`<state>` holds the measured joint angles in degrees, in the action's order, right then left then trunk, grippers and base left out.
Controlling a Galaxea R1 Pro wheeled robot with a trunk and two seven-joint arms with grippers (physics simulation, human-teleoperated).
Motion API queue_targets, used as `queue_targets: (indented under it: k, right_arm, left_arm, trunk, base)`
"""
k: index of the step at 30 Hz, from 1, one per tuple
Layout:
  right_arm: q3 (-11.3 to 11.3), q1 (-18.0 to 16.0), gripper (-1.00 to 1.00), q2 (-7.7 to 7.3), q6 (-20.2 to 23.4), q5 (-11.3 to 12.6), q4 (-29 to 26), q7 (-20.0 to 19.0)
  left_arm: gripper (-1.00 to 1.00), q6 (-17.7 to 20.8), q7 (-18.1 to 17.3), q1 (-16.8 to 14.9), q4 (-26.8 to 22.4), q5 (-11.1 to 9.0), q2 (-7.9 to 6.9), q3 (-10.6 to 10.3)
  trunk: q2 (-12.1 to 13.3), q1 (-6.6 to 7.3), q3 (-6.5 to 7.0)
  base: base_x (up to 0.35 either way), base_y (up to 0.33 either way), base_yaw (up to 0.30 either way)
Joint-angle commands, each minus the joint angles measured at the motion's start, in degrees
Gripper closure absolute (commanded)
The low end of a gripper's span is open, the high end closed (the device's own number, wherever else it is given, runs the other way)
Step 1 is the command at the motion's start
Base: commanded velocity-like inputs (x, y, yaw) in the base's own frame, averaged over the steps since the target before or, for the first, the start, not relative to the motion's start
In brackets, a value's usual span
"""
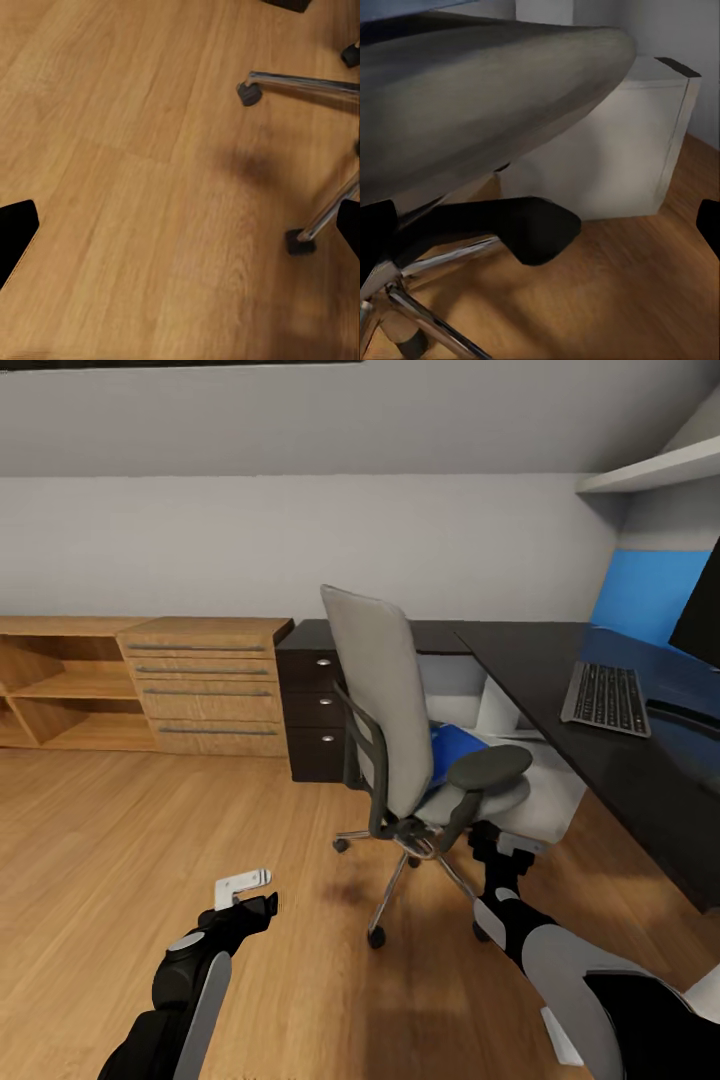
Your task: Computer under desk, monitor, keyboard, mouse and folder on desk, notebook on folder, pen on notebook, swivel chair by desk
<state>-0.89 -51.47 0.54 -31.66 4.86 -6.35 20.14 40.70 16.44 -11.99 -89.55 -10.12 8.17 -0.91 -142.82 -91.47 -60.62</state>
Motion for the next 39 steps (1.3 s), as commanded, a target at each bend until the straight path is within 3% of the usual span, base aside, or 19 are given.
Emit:
queue_targets:
  k: [1, 39]
  right_arm:
    - [0.45, -0.04, -1.0, 0.01, -0.24, 0.15, 0.01, -0.28]
    - [0.54, -0.03, -1.0, 0.17, -0.16, 0.14, 0.06, -0.37]
  left_arm:
    - [-1.0, 0.17, 0.52, -0.05, -0.03, -0.6, 0.0, -0.06]
    - [-1.0, 0.0, 0.53, -0.05, 3.23, -0.52, 0.0, -0.15]
  trunk:
    - [-0.02, 0.01, -0.02]
    - [-0.02, 0.01, 0.8]
  base:
    - [0.0, 0.0, 0.259]
    - [0.0, 0.0, 0.262]
